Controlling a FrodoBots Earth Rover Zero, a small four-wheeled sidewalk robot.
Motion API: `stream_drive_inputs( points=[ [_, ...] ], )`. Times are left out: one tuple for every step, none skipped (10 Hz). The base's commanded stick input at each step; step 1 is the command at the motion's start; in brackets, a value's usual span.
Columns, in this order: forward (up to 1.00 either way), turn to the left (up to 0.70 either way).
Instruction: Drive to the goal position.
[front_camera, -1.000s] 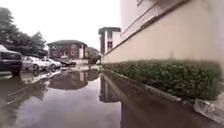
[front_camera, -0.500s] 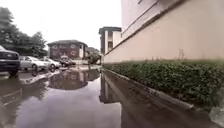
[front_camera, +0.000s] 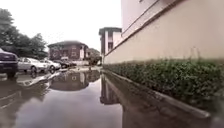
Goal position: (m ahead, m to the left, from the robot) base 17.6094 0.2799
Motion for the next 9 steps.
stream_drive_inputs(
  points=[
    [0.5,0.01],
    [0.5,0.03],
    [0.5,0.31],
    [0.5,0.4],
    [0.5,0.13],
    [0.5,0.0],
    [0.5,0.0],
    [0.5,0.0],
    [0.5,0.0]
  ],
)
